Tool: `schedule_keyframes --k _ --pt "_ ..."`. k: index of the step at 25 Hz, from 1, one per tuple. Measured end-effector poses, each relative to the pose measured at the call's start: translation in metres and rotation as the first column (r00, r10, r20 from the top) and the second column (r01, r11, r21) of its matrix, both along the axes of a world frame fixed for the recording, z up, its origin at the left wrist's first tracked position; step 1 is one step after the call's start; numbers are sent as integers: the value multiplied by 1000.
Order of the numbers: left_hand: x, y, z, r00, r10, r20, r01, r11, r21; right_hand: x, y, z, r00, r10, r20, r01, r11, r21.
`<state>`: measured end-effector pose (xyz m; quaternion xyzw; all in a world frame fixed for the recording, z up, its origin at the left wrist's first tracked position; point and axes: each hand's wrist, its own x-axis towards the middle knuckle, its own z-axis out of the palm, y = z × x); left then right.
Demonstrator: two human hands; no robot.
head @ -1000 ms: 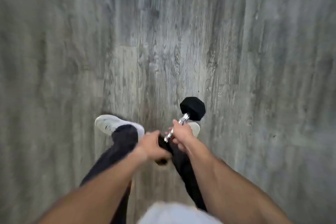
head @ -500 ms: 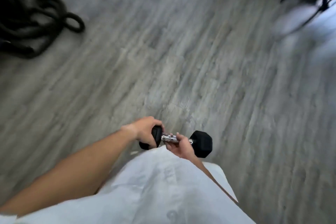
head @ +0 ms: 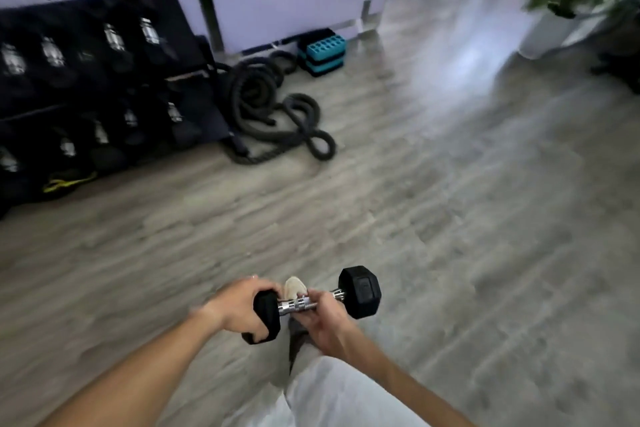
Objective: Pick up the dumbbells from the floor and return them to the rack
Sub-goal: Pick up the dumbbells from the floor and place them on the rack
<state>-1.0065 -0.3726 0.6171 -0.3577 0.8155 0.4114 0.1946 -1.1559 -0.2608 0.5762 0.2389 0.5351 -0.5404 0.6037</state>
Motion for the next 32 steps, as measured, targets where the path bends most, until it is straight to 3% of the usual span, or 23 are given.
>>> schedule_keyframes --k 5,8,13,18,27,30,32 --pt "54 -106 11 937 347 21 -347 938 -9 29 -171 2 932 360 31 -361 931 46" --pt "98 -153 17 826 564 12 -564 826 1 63 -263 17 819 573 3 -573 819 31" --pt "181 -248 11 699 715 30 -715 697 43 151 -393 14 631 775 -32 -767 630 122" --pt "286 -371 4 671 740 32 -740 668 73 254 -523 7 623 782 -18 -774 619 132" --pt "433 -618 22 707 707 -18 -705 706 61 399 -759 24 671 735 -95 -725 678 119" --pt "490 -717 7 680 733 -12 -732 680 30 456 -865 9 640 764 -81 -759 645 92" --pt "527 -772 6 639 769 -14 -769 639 -16 494 -929 14 559 815 -149 -815 574 80"
